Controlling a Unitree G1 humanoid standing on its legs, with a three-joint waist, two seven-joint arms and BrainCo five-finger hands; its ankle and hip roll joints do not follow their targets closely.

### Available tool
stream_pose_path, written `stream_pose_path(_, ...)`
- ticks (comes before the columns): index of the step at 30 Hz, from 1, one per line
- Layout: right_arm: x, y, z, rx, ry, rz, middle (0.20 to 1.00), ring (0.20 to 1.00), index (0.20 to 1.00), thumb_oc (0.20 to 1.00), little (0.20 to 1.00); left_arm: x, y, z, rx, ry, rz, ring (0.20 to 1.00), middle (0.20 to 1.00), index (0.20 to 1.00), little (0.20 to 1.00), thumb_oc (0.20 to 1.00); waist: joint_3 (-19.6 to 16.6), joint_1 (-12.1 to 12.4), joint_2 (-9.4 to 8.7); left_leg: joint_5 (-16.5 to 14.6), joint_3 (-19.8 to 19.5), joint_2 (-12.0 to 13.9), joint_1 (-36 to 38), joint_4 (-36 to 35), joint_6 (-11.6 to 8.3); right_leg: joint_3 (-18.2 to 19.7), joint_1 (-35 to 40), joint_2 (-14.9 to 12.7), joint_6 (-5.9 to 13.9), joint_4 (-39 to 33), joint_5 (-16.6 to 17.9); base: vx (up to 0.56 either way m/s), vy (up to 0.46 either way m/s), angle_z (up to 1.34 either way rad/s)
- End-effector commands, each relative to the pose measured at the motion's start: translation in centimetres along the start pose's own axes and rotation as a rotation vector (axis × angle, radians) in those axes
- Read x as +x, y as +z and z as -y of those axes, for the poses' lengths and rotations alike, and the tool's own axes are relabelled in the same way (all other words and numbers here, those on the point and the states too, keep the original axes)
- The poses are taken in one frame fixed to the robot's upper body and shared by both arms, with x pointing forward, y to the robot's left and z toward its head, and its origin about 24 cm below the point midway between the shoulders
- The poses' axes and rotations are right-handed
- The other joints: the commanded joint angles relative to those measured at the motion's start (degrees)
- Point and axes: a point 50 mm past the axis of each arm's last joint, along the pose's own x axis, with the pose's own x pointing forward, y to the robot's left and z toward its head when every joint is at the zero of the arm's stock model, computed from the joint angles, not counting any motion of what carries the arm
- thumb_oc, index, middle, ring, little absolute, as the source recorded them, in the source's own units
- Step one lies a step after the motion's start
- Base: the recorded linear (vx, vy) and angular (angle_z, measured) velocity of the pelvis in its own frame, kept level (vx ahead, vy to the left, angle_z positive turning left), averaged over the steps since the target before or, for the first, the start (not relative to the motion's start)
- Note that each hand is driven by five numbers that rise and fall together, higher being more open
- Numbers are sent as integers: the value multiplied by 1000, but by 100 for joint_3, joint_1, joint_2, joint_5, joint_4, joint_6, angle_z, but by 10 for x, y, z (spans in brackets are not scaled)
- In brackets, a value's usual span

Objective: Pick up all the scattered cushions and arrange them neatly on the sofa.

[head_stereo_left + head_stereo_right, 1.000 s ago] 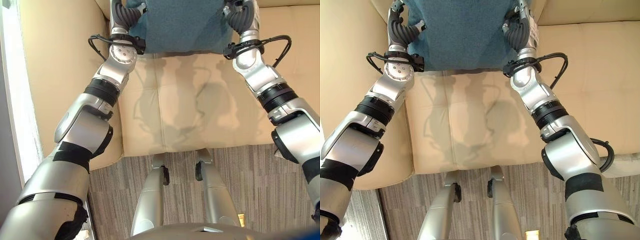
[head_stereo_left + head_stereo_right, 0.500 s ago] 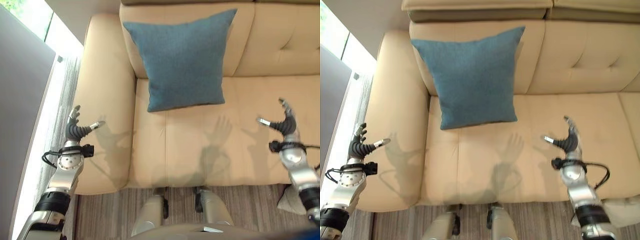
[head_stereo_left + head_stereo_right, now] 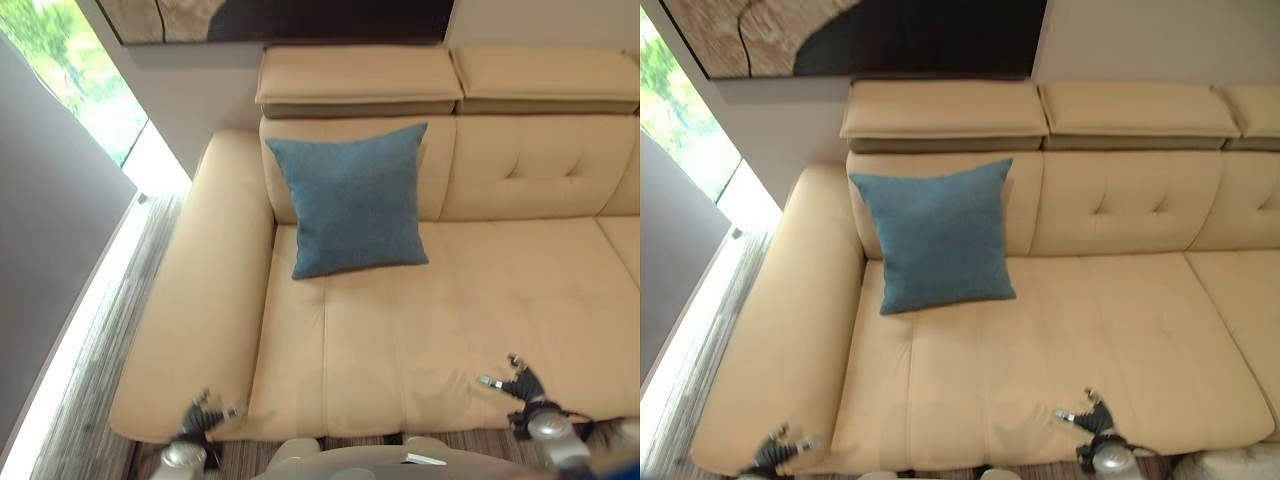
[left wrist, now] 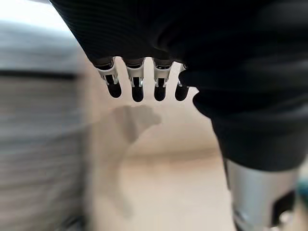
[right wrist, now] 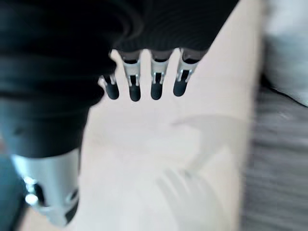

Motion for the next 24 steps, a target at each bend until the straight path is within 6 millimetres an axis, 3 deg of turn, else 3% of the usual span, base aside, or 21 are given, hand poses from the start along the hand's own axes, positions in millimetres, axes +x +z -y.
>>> stream_pose_path(1,5,12,4,21,-7,28,1000,1000,1000,1000,1000,7,18,-8,83,6,38,1000,1000,1000,1000,1000,145,85,-134,-401,285,-86,326,37,46,-207,-32,8,250,57,150,-71,-68,2)
stream_pose_path(4,3,-3,-4,45,7,-52,1000,1000,1000,1000,1000,6,11,-2,125,-4,-4,1000,1000,1000,1000,1000,213,109,-165,-349,321,-47,464,84,49,-188,82,40,220,57,93,-114,-50,7)
stream_pose_path(8,4,-9,-3,47,7,-112,1000,1000,1000,1000,1000,8,18,5,99,-21,0,1000,1000,1000,1000,1000,329,156,-329,-1053,62,-274,402,1146,89,-142,36,-140,201,57,229,-177,34,-2)
stream_pose_path(11,6,-6,-2,9,13,-114,1000,1000,1000,1000,1000,10,33,14,139,-46,56,1000,1000,1000,1000,1000,279,74,-220,-1187,-421,-291,728,1006,89,-73,-204,-115,249,57,398,-204,170,-22)
stream_pose_path(16,7,-6,-2,4,2,-136,1000,1000,1000,1000,1000,12,50,19,202,-61,108,1000,1000,1000,1000,1000,297,-11,-171,-1209,-420,-465,953,532,272,-3,-493,-298,411,57,795,-158,229,-13)
stream_pose_path(21,7,-6,-7,-15,19,-149,1000,1000,1000,1000,1000,12,45,18,260,-64,79,1000,1000,1000,1000,1000,473,18,-191,-1107,-388,-658,986,422,466,-5,-740,-457,571,245,931,-190,154,-38)
stream_pose_path(22,7,-5,-8,-18,25,-150,1000,1000,1000,1000,1000,13,45,18,269,-64,78,1000,1000,1000,1000,1000,538,16,-167,-1058,-351,-654,955,424,494,-53,-844,-463,584,438,895,-319,110,-73)
stream_pose_path(24,7,-7,-10,-41,34,-155,1000,1000,1000,1000,1000,13,45,13,285,-58,73,1000,1000,1000,1000,1000,624,112,-108,-941,-200,-650,811,465,587,-375,-749,-494,445,989,481,-326,89,-87)
